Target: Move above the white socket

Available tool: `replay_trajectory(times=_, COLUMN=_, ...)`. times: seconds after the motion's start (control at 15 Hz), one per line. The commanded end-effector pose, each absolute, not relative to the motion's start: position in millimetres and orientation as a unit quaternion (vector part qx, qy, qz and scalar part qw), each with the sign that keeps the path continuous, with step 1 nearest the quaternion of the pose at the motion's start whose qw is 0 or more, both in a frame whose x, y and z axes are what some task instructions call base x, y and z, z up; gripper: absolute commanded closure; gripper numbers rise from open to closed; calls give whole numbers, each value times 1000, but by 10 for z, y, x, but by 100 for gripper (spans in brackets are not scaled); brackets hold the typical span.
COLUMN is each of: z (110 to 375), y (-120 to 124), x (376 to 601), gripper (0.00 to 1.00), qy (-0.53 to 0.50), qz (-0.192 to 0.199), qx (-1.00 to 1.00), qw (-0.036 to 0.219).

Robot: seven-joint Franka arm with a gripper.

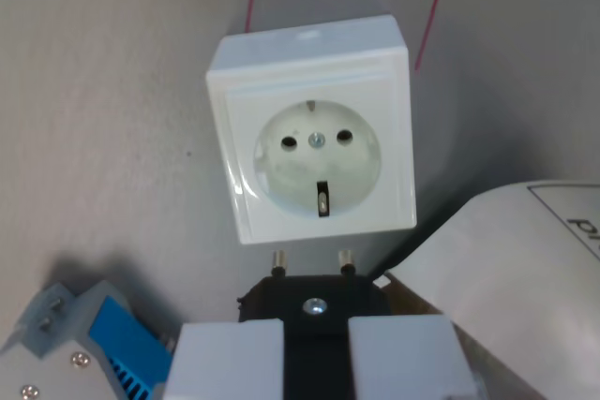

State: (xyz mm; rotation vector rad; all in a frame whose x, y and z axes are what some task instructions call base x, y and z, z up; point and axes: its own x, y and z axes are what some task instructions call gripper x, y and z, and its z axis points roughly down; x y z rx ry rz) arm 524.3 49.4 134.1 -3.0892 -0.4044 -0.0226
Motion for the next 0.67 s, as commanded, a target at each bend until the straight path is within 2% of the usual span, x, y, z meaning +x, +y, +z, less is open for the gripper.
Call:
replay_trajectory(times=0.07, z=1235, y=517, x=5355, gripper=100, qy=-170, qz=-7, qx=-985, qw=14)
replay_trajectory(times=0.67, z=1080, y=538, x=5445, gripper=100, qy=-167, qz=-7, qx=-986, qw=12)
